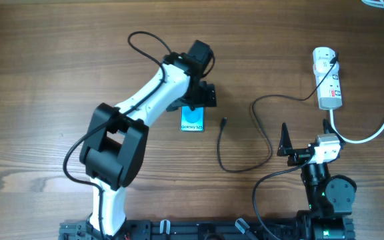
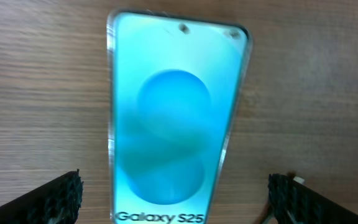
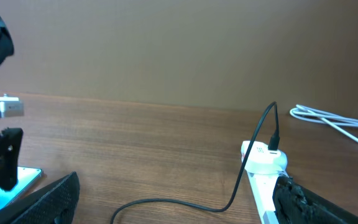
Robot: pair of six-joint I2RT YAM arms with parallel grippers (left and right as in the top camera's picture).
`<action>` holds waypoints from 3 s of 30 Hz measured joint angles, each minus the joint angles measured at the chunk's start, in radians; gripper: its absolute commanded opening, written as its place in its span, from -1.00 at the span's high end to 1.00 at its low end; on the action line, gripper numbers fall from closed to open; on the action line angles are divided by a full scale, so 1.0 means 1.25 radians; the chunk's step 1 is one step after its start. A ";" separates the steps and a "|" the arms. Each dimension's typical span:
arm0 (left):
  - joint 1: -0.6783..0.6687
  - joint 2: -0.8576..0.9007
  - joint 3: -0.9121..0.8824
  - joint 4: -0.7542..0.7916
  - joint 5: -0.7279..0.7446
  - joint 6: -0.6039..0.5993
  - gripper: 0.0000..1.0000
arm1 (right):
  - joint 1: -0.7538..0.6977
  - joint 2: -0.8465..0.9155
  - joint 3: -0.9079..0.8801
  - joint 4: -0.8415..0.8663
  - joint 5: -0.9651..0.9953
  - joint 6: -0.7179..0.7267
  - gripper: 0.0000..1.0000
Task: Plug charger to phone and switch on socket
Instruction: 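Lower the open left gripper down over the top end of the phone, then close the left gripper on the phone's top edge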
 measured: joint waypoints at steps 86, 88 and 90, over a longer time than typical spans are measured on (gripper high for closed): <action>-0.009 0.052 0.029 -0.058 -0.014 0.006 -0.53 | 0.000 0.000 0.000 0.000 0.000 0.000 -1.00; -0.009 0.029 0.029 -0.064 -0.004 0.006 -0.53 | 0.000 0.000 0.000 0.000 0.000 0.000 -0.99; -0.009 0.010 0.033 -0.064 0.000 0.006 -0.53 | 0.000 0.000 0.000 0.000 0.000 0.000 -1.00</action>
